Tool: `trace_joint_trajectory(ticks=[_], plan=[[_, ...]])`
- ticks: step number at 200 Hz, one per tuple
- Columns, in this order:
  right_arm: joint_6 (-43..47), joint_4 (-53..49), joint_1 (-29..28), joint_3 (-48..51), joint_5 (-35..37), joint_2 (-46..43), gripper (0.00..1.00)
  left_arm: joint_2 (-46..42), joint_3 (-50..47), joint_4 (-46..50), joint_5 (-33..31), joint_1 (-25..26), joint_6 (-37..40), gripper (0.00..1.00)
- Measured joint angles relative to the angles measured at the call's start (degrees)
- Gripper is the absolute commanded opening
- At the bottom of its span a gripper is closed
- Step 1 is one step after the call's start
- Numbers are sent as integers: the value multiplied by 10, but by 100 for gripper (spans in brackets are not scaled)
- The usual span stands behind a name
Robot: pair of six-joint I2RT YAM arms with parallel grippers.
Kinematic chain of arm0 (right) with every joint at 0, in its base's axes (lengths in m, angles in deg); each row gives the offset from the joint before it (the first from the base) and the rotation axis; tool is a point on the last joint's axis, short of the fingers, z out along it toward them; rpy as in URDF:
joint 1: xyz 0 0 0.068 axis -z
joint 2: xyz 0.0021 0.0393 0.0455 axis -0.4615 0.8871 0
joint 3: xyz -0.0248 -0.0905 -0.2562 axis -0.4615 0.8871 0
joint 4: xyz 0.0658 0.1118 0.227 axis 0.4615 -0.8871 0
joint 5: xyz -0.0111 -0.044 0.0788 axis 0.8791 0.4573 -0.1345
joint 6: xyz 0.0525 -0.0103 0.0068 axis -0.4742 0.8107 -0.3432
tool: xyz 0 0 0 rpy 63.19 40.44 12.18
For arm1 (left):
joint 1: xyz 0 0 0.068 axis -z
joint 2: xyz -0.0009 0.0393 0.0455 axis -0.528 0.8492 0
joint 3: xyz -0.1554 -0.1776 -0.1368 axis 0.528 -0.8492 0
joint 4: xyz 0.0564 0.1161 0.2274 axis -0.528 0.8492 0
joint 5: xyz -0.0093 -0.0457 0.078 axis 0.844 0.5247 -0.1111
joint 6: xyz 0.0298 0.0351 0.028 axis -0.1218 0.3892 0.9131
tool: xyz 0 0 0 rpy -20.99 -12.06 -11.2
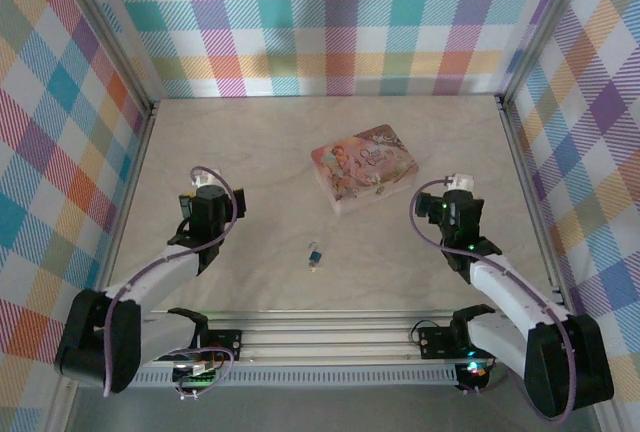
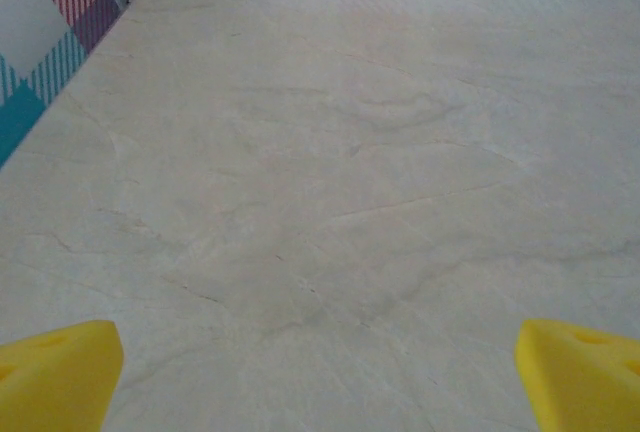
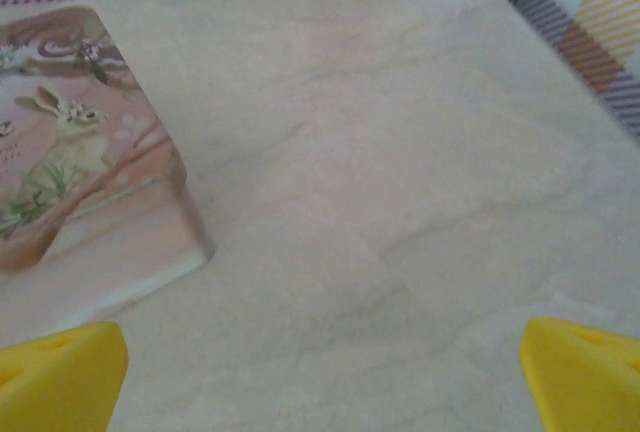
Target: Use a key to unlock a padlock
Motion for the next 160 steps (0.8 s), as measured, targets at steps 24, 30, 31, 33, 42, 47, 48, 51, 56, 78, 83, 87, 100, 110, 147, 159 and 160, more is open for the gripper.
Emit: trace_joint_trajectory(ticks=[24,30,31,33,42,47,48,51,56,78,83,87,100,110,147,159,160], plan=[[17,82,34,27,-17,43,100,19,-28,-75,23,-24,0,100],[20,101,44,35,-23,55,100,23,-35,-92,28,-28,1,100],[21,103,45,36,-24,57,100,23,-36,-94,29,-29,1,100],[22,110,48,38,-27,62,100,23,-38,-100,31,-30,1,100],[25,137,61,46,-38,81,100,26,-45,-120,38,-33,3,100],[26,150,66,49,-43,91,100,29,-49,-134,43,-35,5,100],[26,155,68,50,-46,94,100,30,-50,-138,44,-36,5,100],[26,163,71,52,-49,100,100,31,-51,-146,47,-37,6,100],[27,177,75,54,-55,110,100,34,-55,-160,52,-38,9,100],[37,248,89,58,-86,153,100,55,-63,-208,78,-51,16,100],[39,267,91,58,-92,165,100,62,-64,-219,83,-54,16,100],[39,279,93,58,-97,174,100,70,-64,-228,88,-57,17,100],[40,322,98,58,-110,209,100,97,-64,-256,100,-62,18,100],[42,355,101,59,-122,237,100,120,-64,-272,107,-62,19,100],[43,409,104,63,-138,288,100,197,-51,-287,123,-63,22,100],[42,400,106,52,-138,288,100,214,-34,-275,128,-63,23,100],[42,398,106,51,-138,288,100,215,-33,-275,129,-63,23,100]])
